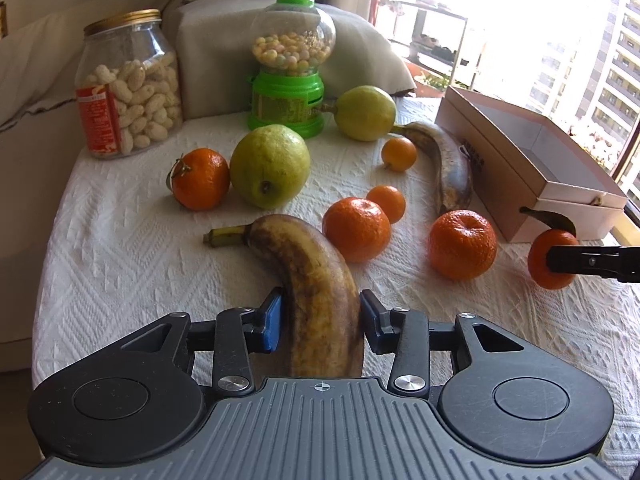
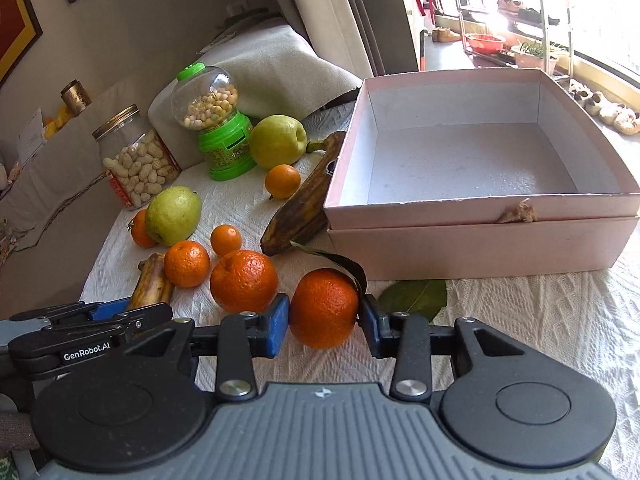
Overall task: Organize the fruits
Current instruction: 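Grasp the leafy orange with the right tool while the left tool lifts the banana, then carry the banana into the pink box with the left tool while the right tool lifts the orange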
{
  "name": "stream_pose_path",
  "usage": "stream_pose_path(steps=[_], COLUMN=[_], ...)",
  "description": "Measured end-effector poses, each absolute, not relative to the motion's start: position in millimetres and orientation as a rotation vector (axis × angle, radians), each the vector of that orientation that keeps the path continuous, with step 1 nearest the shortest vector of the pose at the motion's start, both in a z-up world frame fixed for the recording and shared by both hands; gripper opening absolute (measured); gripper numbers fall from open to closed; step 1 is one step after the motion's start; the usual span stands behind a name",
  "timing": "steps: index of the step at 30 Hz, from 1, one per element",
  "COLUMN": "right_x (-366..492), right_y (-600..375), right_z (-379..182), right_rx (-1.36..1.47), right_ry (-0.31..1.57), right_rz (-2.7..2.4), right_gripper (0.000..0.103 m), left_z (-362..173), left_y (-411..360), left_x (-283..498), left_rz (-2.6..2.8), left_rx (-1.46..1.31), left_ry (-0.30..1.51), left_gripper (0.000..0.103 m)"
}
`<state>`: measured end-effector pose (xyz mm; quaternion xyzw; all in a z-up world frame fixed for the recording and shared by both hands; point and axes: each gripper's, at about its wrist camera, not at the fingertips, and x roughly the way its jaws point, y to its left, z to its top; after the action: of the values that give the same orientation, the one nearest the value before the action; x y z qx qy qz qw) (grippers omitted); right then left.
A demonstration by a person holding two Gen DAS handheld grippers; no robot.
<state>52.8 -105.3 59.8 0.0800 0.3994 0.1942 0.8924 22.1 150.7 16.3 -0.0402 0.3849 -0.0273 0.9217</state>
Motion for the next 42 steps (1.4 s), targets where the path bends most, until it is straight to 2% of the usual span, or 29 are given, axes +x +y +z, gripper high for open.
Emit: stream_pose_path(steps=[7, 12, 15, 17, 20, 25, 32, 34, 36, 37, 42], right_x=[18, 17, 18, 21, 23, 16, 6, 3, 3, 4, 6], right_y=[-169, -198, -203, -201, -198, -184, -190, -195, -197, -197, -182], right_z=[64, 50, 46, 41, 29, 23, 28, 31, 33, 33, 42], right_rx=[0.057, 0.063, 0.099, 0.095, 0.111, 0.005, -0.016, -0.026, -0.033, -0.034, -0.062], right_ry=[0.733, 0.733, 0.721, 0.726, 0.741, 0.707, 0.667, 0.637, 0.617, 0.607, 0.559], right_rz=[0.205, 0.095, 0.102, 0.102, 0.092, 0.084, 0.103, 0.088, 0.075, 0.078, 0.156], right_gripper=[0.038, 0.039, 0.044, 0.061, 0.068, 0.071, 0.072, 0.072, 0.072, 0.072, 0.072], left_z=[17, 24, 30, 38, 55, 69, 38, 34, 35, 36, 37], left_y=[146, 127, 131, 128, 114, 70, 17, 14, 12, 11, 11], left_x=[17, 3, -5, -13, -24, -26, -6, -1, 2, 3, 7], left_rz=[-0.044, -0.094, -0.121, -0.133, -0.182, -0.342, -0.415, -0.414, -0.405, -0.396, -0.389], left_rx=[-0.059, 0.014, -0.057, -0.069, -0.068, -0.029, 0.029, -0.002, -0.023, -0.021, -0.019], left_ry=[0.778, 0.767, 0.768, 0.748, 0.704, 0.678, 0.765, 0.773, 0.758, 0.752, 0.758], left_gripper=[0.042, 0.042, 0.041, 0.041, 0.041, 0.041, 0.042, 0.033, 0.029, 0.022, 0.022])
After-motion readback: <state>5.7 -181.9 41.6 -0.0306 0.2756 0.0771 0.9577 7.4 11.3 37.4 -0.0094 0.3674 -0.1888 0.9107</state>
